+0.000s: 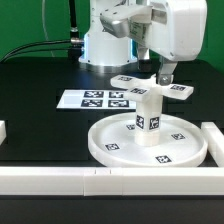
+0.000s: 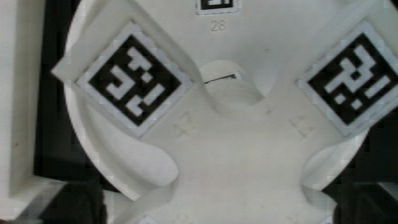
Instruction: Assemble round table
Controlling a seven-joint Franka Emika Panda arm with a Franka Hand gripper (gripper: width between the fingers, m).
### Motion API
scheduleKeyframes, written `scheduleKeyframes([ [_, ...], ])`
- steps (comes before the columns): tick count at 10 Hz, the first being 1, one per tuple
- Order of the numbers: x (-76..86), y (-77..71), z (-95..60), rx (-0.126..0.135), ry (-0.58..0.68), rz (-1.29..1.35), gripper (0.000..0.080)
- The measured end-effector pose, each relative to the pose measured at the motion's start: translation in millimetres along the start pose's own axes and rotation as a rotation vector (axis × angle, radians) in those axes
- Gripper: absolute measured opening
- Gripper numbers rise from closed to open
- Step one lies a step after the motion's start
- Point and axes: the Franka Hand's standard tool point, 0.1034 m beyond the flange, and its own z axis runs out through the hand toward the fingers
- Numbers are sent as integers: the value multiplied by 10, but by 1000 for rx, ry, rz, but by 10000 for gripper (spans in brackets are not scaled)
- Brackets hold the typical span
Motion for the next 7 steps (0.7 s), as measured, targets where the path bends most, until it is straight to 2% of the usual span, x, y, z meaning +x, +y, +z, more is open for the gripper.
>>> scheduleKeyframes([
  [7,-7,-46,99,18,4,7,649],
])
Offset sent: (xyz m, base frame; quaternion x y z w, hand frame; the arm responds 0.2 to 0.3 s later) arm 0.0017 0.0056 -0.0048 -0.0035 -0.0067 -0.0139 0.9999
